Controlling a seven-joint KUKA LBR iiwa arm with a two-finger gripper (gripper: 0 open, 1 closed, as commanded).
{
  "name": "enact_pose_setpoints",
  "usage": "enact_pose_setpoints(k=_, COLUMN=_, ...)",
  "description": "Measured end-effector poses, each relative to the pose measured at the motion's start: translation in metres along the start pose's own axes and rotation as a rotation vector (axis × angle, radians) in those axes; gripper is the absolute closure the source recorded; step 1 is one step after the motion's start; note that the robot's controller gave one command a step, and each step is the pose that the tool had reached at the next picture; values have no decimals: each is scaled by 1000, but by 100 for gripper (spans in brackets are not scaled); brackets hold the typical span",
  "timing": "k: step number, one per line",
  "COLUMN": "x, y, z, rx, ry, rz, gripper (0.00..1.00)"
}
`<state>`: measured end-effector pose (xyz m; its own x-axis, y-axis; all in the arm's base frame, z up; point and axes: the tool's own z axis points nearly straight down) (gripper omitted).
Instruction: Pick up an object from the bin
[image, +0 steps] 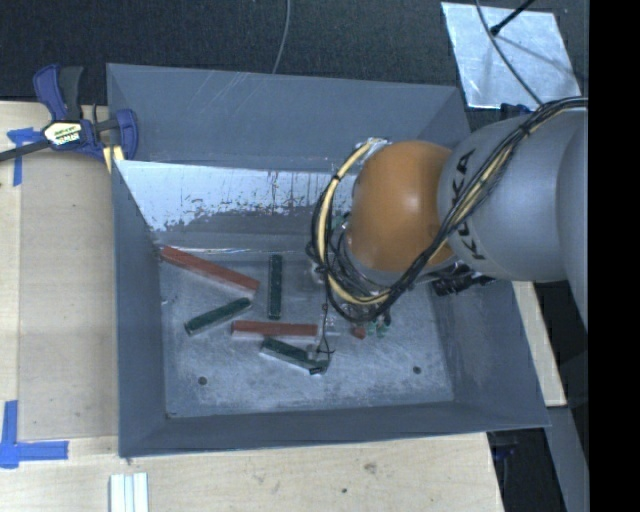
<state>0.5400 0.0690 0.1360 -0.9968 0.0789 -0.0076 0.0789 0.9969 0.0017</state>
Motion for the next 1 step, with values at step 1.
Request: enact_pose_setpoints(k=1, x=10, y=-35, z=59, rx=0, ry=2, rz=-25, gripper=100)
